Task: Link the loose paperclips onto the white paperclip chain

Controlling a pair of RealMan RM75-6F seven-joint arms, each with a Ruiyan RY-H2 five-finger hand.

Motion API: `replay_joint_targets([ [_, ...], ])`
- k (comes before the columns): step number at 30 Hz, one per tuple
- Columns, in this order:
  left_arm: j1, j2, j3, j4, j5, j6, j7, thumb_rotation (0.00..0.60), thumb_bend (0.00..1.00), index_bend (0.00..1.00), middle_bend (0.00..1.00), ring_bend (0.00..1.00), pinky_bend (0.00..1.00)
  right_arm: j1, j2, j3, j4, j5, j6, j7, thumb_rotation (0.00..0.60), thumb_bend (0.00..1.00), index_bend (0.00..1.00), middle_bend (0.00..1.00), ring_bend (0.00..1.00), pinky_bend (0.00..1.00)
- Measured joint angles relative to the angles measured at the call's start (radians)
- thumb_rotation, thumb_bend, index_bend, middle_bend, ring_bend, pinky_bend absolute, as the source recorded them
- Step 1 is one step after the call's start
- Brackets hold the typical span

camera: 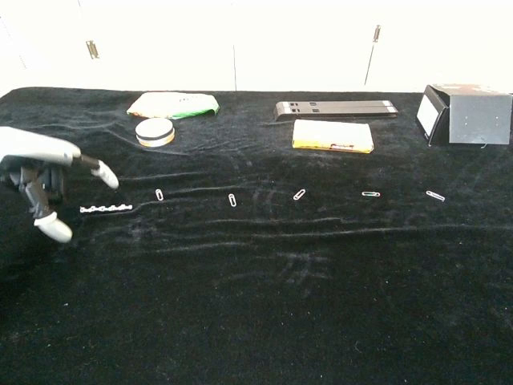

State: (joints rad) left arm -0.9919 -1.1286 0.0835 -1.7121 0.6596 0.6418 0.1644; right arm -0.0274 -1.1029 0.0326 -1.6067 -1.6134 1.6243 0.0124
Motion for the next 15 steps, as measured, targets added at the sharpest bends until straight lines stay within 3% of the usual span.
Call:
replay_joint_targets([
  [3, 0.06, -0.012, -0.033, -0.005, 0.061, 0.114, -0.04, 0.6, 0.18, 0.3, 1.0, 1.0, 1.0, 0.0, 0.0, 0.0, 0.0, 0.001, 0.0, 0.0, 0.592, 0.0, 0.0, 0.0, 0.0, 0.0],
  [7, 0.116, -0.061, -0.067, 0.025, 0.121, 0.156, -0.099, 0.6, 0.22, 0.38, 1.0, 1.0, 1.0, 0.002, -0.001, 0.0, -0.001, 0.002, -0.005, -0.004, 0.59, 0.0, 0.0, 0.0, 0.0, 0.0],
  [15, 0.106, -0.198, -0.101, 0.076, 0.039, 0.21, 0.006, 0.6, 0.29, 0.47, 1.0, 1.0, 1.0, 0.005, 0.001, -0.003, -0.002, 0.0, -0.011, -0.002, 0.592, 0.0, 0.0, 0.0, 0.0, 0.0],
])
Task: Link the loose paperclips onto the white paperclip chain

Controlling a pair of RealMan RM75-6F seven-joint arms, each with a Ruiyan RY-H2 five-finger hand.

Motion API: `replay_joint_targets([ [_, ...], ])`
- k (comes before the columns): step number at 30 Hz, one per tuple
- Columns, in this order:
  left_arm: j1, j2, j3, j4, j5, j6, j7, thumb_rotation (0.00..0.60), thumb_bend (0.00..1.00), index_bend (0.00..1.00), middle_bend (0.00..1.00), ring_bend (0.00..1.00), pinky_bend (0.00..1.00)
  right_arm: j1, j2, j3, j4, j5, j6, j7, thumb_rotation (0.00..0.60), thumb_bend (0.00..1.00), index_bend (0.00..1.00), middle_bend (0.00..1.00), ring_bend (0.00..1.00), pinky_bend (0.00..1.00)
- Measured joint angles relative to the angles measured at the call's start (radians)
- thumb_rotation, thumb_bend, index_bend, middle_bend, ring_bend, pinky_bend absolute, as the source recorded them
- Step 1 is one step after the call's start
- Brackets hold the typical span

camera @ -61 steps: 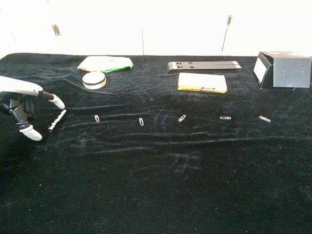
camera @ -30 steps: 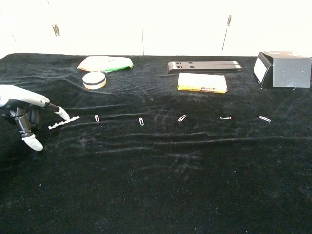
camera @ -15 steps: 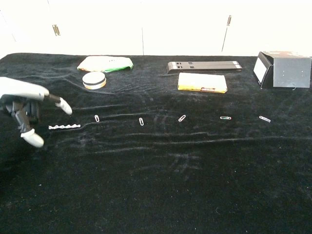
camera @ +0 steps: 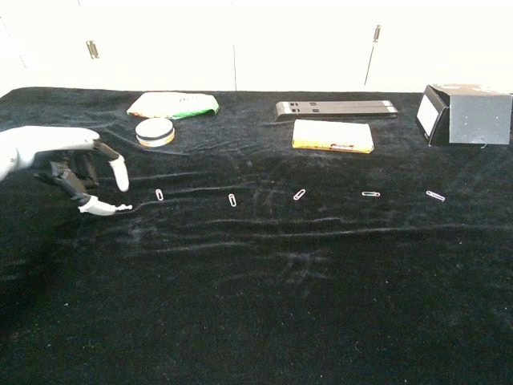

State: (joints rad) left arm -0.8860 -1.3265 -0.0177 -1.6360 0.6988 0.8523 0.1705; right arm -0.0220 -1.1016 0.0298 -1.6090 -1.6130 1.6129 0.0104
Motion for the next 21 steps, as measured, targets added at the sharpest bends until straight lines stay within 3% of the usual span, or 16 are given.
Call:
replay_joint_targets([
  [9, -0.022, -0.133, -0.031, 0.057, -0.13, 0.128, 0.197, 0.6, 0.34, 0.47, 1.0, 1.0, 1.0, -0.002, 0.01, -0.001, 0.005, 0.003, 0.002, 0.024, 0.591, 0.0, 0.0, 0.0, 0.0, 0.0],
  [21, -0.014, -0.186, -0.055, 0.115, -0.181, 0.176, 0.319, 0.6, 0.37, 0.47, 1.0, 1.0, 1.0, 0.0, 0.009, 0.0, 0.004, 0.008, -0.003, 0.022, 0.592, 0.0, 0.0, 0.0, 0.0, 0.0],
])
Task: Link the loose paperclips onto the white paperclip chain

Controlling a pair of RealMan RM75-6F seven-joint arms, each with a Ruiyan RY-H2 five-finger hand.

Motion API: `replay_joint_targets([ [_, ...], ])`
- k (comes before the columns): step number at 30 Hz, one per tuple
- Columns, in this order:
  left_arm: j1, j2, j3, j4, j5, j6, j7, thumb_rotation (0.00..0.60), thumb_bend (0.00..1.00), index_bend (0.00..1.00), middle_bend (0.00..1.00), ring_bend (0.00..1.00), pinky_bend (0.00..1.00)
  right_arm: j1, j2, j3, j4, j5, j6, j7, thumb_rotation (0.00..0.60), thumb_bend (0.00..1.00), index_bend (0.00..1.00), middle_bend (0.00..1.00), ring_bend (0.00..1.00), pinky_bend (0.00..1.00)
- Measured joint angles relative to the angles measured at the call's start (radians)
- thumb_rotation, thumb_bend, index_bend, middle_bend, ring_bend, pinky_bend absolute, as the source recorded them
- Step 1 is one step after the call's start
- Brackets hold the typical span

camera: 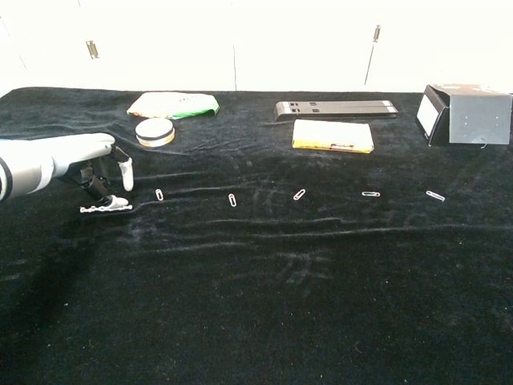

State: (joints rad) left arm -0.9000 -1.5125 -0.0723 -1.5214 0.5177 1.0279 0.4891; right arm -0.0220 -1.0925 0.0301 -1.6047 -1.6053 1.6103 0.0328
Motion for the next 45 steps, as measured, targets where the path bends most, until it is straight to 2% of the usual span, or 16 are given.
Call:
replay_joint_targets([
  [10, 0.019, -0.012, -0.012, 0.021, -0.004, -0.038, 0.021, 0.6, 0.38, 0.47, 1.0, 1.0, 1.0, 0.001, -0.003, 0.001, 0.0, 0.001, 0.0, -0.008, 0.592, 0.0, 0.0, 0.0, 0.0, 0.0],
  [25, 0.037, -0.052, -0.021, 0.063, 0.009, -0.025, 0.065, 0.6, 0.38, 0.48, 1.0, 1.0, 1.0, 0.004, -0.004, -0.002, -0.001, -0.002, -0.007, -0.013, 0.59, 0.0, 0.0, 0.0, 0.0, 0.0],
  [33, 0.057, -0.073, -0.022, 0.076, 0.047, 0.005, 0.083, 0.6, 0.4, 0.5, 1.0, 1.0, 1.0, 0.004, -0.005, -0.003, -0.003, 0.0, -0.009, -0.019, 0.591, 0.0, 0.0, 0.0, 0.0, 0.0],
  [45, 0.071, -0.087, -0.028, 0.095, 0.045, -0.009, 0.117, 0.6, 0.48, 0.55, 1.0, 1.0, 1.0, 0.003, -0.005, -0.003, -0.002, -0.001, -0.006, -0.019, 0.592, 0.0, 0.0, 0.0, 0.0, 0.0],
])
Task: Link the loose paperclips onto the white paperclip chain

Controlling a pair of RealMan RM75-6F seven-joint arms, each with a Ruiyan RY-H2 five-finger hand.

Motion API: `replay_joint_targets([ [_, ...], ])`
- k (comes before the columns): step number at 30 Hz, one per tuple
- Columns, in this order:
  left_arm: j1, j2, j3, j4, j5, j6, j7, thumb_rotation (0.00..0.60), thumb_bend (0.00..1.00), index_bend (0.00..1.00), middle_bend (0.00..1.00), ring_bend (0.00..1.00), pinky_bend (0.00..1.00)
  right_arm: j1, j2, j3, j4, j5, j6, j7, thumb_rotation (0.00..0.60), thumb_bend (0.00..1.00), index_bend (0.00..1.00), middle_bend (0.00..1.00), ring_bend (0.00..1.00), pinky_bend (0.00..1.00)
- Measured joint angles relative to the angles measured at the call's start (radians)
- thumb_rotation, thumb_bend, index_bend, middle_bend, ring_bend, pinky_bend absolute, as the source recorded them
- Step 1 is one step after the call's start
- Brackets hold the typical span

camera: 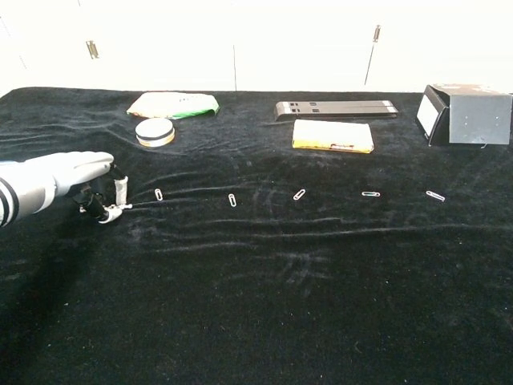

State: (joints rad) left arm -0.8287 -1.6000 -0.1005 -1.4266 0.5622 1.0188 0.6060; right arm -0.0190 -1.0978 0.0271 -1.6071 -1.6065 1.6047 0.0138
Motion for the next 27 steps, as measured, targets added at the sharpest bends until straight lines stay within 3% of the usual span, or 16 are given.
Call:
replay_joint_targets([
  [9, 0.009, -0.005, -0.007, 0.011, -0.004, -0.005, 0.019, 0.6, 0.53, 0.63, 1.0, 1.0, 1.0, 0.003, -0.001, 0.001, 0.0, 0.004, -0.007, -0.003, 0.592, 0.0, 0.0, 0.0, 0.0, 0.0],
  [22, 0.043, 0.005, -0.034, 0.0, 0.06, 0.029, -0.023, 0.6, 0.61, 0.67, 1.0, 1.0, 1.0, 0.006, -0.001, -0.001, -0.007, 0.007, -0.016, -0.013, 0.591, 0.0, 0.0, 0.0, 0.0, 0.0],
  [27, 0.054, 0.001, -0.045, 0.002, 0.089, 0.058, -0.036, 0.6, 0.65, 0.76, 1.0, 1.0, 1.0, 0.007, 0.0, -0.002, -0.006, 0.005, -0.018, -0.011, 0.592, 0.0, 0.0, 0.0, 0.0, 0.0],
])
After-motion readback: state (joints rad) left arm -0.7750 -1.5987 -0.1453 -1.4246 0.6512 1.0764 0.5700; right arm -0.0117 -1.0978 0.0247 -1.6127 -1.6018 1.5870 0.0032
